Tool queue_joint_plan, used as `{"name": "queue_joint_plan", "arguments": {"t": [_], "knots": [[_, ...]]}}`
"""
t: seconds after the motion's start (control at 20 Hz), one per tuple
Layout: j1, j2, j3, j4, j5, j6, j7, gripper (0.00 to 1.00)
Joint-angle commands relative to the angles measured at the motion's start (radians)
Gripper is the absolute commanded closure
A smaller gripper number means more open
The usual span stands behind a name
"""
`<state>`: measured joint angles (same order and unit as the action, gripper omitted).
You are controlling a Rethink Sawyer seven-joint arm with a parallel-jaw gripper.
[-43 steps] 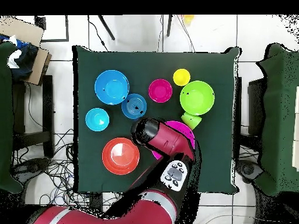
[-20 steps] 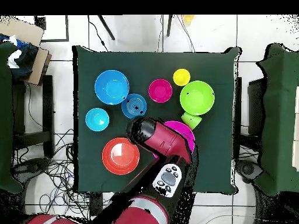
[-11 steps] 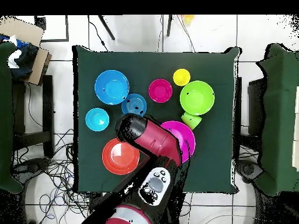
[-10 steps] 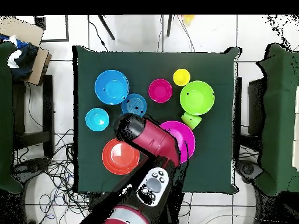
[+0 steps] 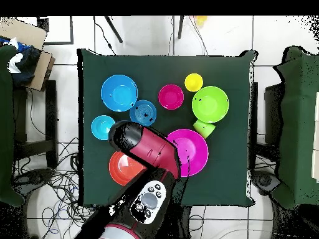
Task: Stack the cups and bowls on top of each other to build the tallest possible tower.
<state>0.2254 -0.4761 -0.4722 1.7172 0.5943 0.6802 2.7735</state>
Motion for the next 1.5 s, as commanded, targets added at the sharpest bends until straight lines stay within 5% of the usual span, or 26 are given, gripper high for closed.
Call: {"name": "queue_joint_plan", "arguments": {"t": [0.05, 0.45, 1.5], "knots": [[-0.064, 0.013, 0.117, 0.050, -0.005, -0.020, 0.073, 0.00], [-0.130, 0.004, 0.124, 0.114, -0.068, -0.105, -0.029, 0.00], [-0.116, 0.014, 0.117, 0.055, -0.096, -0.044, 0.023, 0.00]]}}
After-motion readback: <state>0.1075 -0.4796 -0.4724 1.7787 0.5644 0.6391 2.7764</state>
